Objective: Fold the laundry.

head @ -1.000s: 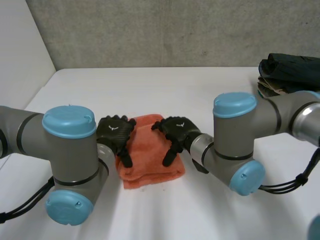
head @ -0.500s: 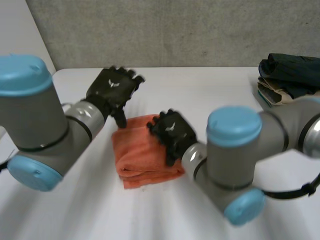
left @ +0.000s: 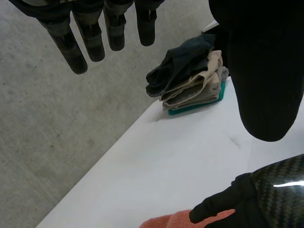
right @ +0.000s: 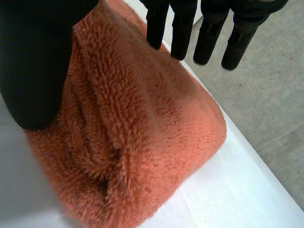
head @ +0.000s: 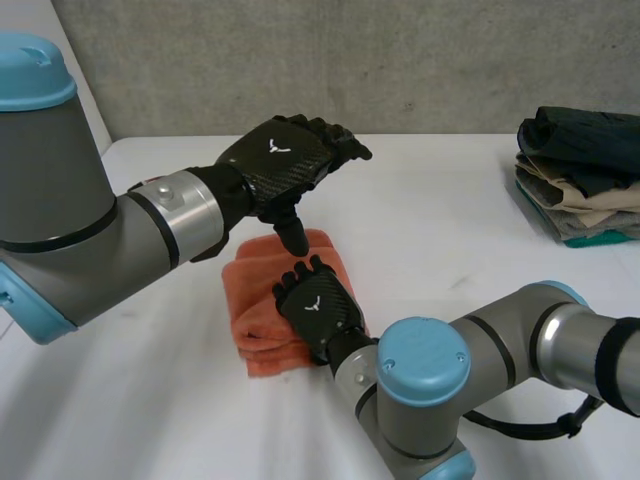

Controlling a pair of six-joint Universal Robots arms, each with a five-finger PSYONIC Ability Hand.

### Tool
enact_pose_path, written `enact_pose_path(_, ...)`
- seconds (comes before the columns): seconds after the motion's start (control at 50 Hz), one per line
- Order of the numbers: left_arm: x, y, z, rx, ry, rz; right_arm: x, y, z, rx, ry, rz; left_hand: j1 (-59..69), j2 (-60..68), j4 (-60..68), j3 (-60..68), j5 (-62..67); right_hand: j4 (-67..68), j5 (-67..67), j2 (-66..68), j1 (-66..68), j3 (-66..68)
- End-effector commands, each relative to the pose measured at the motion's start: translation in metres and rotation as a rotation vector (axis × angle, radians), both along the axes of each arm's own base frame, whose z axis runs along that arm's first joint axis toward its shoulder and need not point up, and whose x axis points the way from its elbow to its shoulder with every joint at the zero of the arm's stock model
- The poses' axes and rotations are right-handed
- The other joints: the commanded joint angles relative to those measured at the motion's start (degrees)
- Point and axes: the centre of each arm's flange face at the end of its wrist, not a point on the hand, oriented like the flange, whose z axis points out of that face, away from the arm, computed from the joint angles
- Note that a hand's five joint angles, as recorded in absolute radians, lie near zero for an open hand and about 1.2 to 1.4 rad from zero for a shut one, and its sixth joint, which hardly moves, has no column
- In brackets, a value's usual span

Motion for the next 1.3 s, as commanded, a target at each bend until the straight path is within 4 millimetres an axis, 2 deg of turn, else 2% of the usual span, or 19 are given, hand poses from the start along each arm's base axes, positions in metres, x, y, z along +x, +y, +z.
enact_pose_path(0.02, 0.000, 0.000, -0.005, 0.010, -0.008, 0.002, 0.005, -0.005, -0.001, -0.021, -0.005, 0.004, 0.82, 0.30, 0.30, -0.14, -0.69, 12.75, 12.49, 13.36, 13.02, 12.66)
enact_pose_path(0.1, 0.000, 0.000, -0.005, 0.008, -0.009, 0.002, 0.008, -0.008, 0.002, -0.032, -0.019, 0.004, 0.82, 0.30, 0.30, -0.14, -0.69, 41.11, 40.85, 41.72, 41.37, 41.01)
enact_pose_path(0.18, 0.001, -0.001, -0.005, 0.010, -0.010, 0.004, 0.010, -0.009, 0.008, -0.048, -0.044, 0.006, 0.82, 0.30, 0.30, -0.14, -0.69, 56.14, 55.88, 56.75, 56.41, 56.05)
enact_pose_path(0.32, 0.001, -0.001, -0.003, 0.004, -0.005, 0.007, 0.015, -0.012, 0.011, -0.058, -0.056, 0.012, 0.82, 0.30, 0.30, -0.14, -0.69, 50.79, 50.53, 51.40, 51.05, 50.69)
enact_pose_path(0.4, 0.002, -0.001, -0.003, 0.006, -0.006, 0.010, 0.015, -0.013, 0.005, -0.049, -0.051, 0.015, 0.82, 0.30, 0.30, -0.14, -0.69, 56.48, 56.22, 57.09, 56.75, 56.39)
enact_pose_path(0.48, 0.003, -0.002, -0.002, 0.004, -0.005, 0.013, 0.016, -0.026, 0.013, -0.072, -0.072, -0.015, 0.82, 0.30, 0.30, -0.14, -0.69, 59.14, 58.88, 59.75, 59.40, 59.04)
enact_pose_path(0.54, 0.004, -0.004, 0.001, -0.007, 0.001, 0.023, 0.009, -0.052, 0.034, -0.115, -0.112, -0.066, 0.99, 0.47, 0.47, 0.03, -0.52, 59.14, 58.88, 59.75, 59.40, 59.04)
enact_pose_path(0.64, 0.011, -0.012, 0.017, -0.060, 0.027, 0.090, -0.002, -0.103, 0.102, -0.265, -0.238, -0.149, 0.82, 0.30, 0.30, -0.14, -0.69, 59.14, 58.88, 59.75, 59.40, 59.04)
enact_pose_path(0.78, 0.016, -0.017, 0.037, -0.130, 0.073, 0.143, -0.030, -0.164, 0.175, -0.438, -0.374, -0.254, 0.15, -0.38, -0.37, -0.81, -1.37, 59.14, 58.88, 59.75, 59.40, 59.04)
enact_pose_path(0.8, 0.016, -0.017, 0.038, -0.133, 0.078, 0.145, -0.045, -0.181, 0.195, -0.481, -0.413, -0.285, 0.15, -0.38, -0.37, -0.81, -1.37, 59.14, 58.88, 59.75, 59.40, 59.04)
enact_pose_path(0.86, 0.015, -0.016, 0.038, -0.131, 0.077, 0.142, -0.076, -0.213, 0.223, -0.549, -0.494, -0.335, 0.15, -0.38, -0.37, -0.81, -1.37, 59.14, 58.88, 59.75, 59.40, 59.04)
enact_pose_path(0.9, 0.015, -0.016, 0.036, -0.126, 0.074, 0.142, -0.095, -0.229, 0.235, -0.586, -0.531, -0.354, 0.15, -0.38, -0.37, -0.81, -1.37, 59.14, 58.88, 59.75, 59.40, 59.04)
enact_pose_path(0.96, 0.015, -0.015, 0.036, -0.125, 0.074, 0.139, -0.141, -0.264, 0.246, -0.645, -0.559, -0.396, 0.15, -0.38, -0.37, -0.81, -1.37, 59.14, 58.88, 59.75, 59.40, 59.04)
enact_pose_path(1.0, 0.014, -0.014, 0.034, -0.121, 0.071, 0.137, -0.168, -0.285, 0.241, -0.660, -0.550, -0.404, 0.15, -0.38, -0.37, -0.81, -1.37, 59.14, 58.88, 59.75, 59.40, 59.04)
enact_pose_path(1.06, 0.013, -0.012, 0.033, -0.118, 0.070, 0.132, -0.192, -0.306, 0.223, -0.645, -0.523, -0.407, 0.15, -0.38, -0.37, -0.81, -1.37, 59.14, 58.88, 59.75, 59.40, 59.04)
enact_pose_path(1.14, 0.013, -0.012, 0.031, -0.111, 0.066, 0.132, -0.228, -0.330, 0.185, -0.570, -0.483, -0.402, 0.15, -0.38, -0.37, -0.81, -1.37, 59.14, 58.88, 59.75, 59.40, 59.04)
enact_pose_path(1.22, 0.012, -0.009, 0.027, -0.099, 0.059, 0.125, -0.277, -0.351, 0.132, -0.435, -0.466, -0.419, 0.15, -0.38, -0.37, -0.81, -1.37, 59.14, 58.88, 59.75, 59.40, 59.04)
enact_pose_path(1.24, 0.010, -0.006, 0.026, -0.098, 0.059, 0.116, -0.296, -0.354, 0.110, -0.373, -0.460, -0.424, 0.15, -0.38, -0.37, -0.81, -1.37, 59.14, 58.88, 59.75, 59.40, 59.04)
enact_pose_path(1.3, 0.007, -0.001, 0.025, -0.095, 0.058, 0.100, -0.314, -0.355, 0.084, -0.311, -0.440, -0.423, 0.15, -0.38, -0.37, -0.81, -1.37, 59.14, 58.88, 59.75, 59.40, 59.04)
